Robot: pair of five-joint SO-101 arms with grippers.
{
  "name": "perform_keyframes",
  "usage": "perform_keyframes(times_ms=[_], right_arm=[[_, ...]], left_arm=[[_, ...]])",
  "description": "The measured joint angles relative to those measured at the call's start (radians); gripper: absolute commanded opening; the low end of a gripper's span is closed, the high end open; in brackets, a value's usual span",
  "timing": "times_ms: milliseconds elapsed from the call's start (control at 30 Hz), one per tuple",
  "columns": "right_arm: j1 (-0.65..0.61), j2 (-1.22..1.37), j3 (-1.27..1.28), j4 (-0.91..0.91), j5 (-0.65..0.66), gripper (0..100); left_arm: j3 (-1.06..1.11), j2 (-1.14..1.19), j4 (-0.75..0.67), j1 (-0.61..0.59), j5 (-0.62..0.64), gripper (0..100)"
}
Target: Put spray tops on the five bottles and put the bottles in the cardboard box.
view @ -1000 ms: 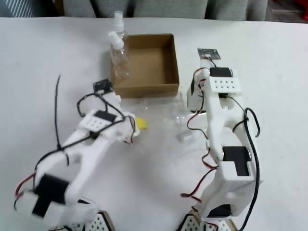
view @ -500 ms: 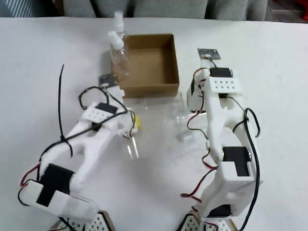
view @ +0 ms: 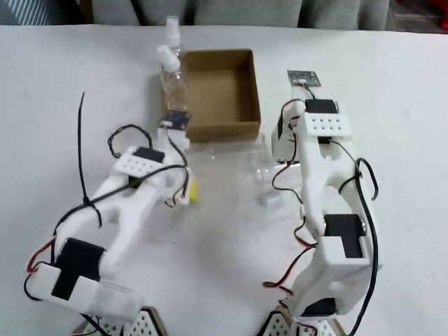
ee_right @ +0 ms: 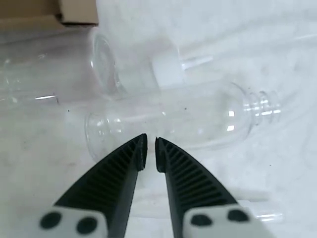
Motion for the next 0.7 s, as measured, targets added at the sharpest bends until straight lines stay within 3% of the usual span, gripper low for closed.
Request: perform_keyframes(times_ms=[300, 500, 700], right_arm=[[0.0, 0.0, 0.0, 0.0, 0.0, 3.1], [0.0, 0.0, 0.0, 0.0, 0.0, 3.1], [0.0, 0.0, 0.0, 0.0, 0.0, 3.1]], left_arm=[[-0.003, 0.0, 0.006, -0.026, 0.138, 33], [-0.092, 0.0, 0.175, -0.031, 0.196, 32], [-0.112, 0.037, 0.196, -0.031, 0.215, 32]])
